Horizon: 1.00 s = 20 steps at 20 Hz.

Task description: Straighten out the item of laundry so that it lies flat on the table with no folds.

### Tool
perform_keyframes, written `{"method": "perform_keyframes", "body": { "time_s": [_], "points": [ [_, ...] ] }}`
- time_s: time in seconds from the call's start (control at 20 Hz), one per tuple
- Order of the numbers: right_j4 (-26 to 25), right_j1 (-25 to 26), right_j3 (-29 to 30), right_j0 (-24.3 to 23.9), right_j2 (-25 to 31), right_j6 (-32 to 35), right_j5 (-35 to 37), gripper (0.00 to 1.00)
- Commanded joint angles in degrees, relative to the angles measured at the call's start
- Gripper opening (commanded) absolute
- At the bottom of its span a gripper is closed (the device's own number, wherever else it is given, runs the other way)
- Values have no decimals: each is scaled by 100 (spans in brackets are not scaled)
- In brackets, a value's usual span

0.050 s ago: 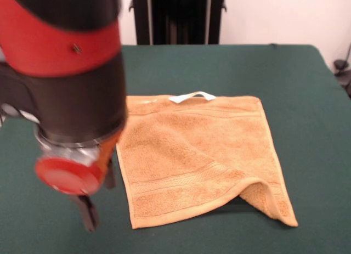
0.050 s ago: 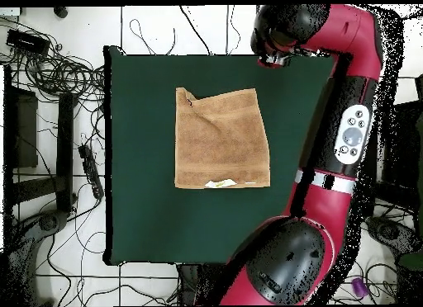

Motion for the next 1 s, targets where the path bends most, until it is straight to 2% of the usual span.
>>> {"method": "perform_keyframes", "body": {
  "time_s": [0.05, 0.4, 1.0],
  "points": [
    [462, -351, 1157, -2, -792, 1489, -334, 100],
    [1050, -508, 1746, -229, -1310, 1853, -848, 100],
    [1759, -694, 2429, -318, -2050, 2403, -1467, 100]
  ]
}}
